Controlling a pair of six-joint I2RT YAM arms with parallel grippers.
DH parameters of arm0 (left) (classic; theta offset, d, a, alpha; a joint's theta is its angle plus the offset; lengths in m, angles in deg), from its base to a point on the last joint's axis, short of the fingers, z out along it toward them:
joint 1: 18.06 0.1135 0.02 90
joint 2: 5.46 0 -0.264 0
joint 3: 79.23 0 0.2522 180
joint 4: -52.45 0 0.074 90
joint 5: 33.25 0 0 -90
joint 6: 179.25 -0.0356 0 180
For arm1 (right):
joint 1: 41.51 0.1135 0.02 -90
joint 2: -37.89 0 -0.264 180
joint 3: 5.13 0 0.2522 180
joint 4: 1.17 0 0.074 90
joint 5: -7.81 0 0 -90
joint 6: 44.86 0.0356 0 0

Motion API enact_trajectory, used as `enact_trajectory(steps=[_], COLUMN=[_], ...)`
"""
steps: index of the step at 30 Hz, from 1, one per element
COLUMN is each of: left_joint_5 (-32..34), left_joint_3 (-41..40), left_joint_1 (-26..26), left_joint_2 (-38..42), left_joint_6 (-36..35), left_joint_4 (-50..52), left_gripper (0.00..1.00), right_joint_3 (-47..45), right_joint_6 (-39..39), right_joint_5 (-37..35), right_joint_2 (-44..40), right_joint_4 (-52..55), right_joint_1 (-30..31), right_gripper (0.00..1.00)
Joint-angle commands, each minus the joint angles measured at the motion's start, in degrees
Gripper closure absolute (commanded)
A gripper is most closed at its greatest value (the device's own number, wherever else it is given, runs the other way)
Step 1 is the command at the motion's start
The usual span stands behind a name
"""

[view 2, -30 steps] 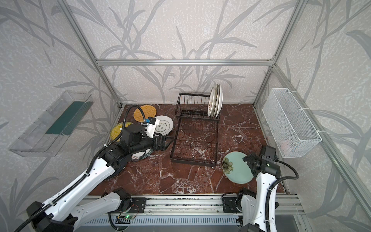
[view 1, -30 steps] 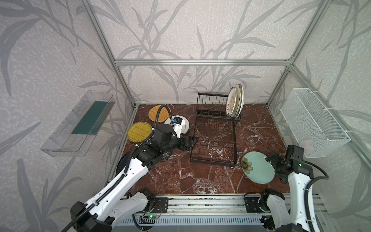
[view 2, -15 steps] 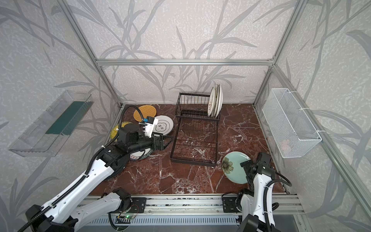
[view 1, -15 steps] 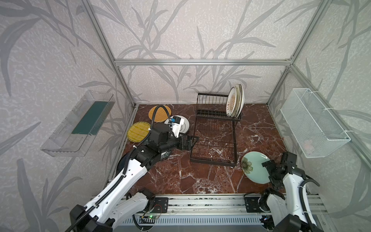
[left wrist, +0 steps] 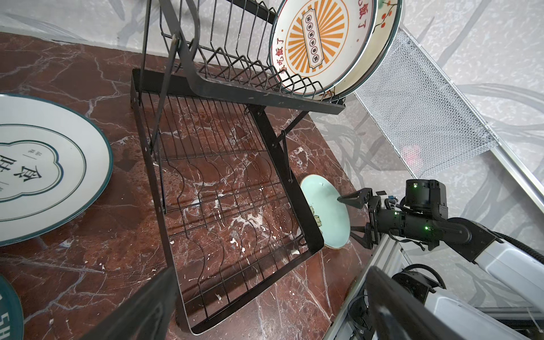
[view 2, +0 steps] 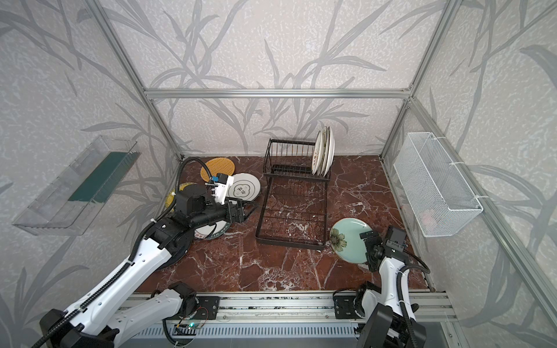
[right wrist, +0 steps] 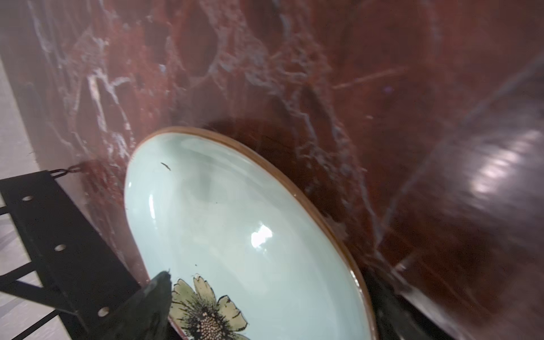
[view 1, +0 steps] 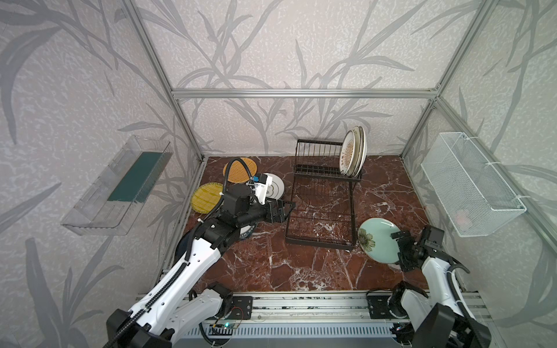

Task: Load plates into a dish rack
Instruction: Move the plate to the middle-right of the table.

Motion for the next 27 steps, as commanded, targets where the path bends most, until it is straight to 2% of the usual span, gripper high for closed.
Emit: enact_trajectory(steps=[1, 4, 7, 12, 27], left_joint_5=[-0.66, -0.37, 0.13, 0.71, -1.7], left_joint_3=[-0.46, -0.55, -0.44, -0.55, -1.26], left_joint_1=[0.43, 0.58, 0.68, 0.99, 3.6], left_joint_2=[1.05, 1.14, 1.39, 1.83, 1.67], left_joint_6=[0.46, 0.39, 0.02, -0.15, 1.98], left_joint_4=[-1.31, -1.35, -1.03, -0.94, -2.99], left_gripper=[0.01, 0.01, 0.01, 0.01, 0.01], right_joint_3=[-3.87, -3.43, -2.37, -3.42, -8.11], right_joint_6=[2.43, 1.97, 1.29, 0.75, -3.25], right_joint_5=[2.07, 2.48, 2.46, 3.42, 3.26], right_joint_2=[6.05, 10.07, 13.08, 13.7, 6.76], right_joint_4=[-8.02, -13.08, -12.96, -14.44, -9.54], right_joint_1=[0.17, 0.21, 0.11, 0.15, 0.13], right_gripper=[0.01, 0.02, 0.02, 0.07, 0.44])
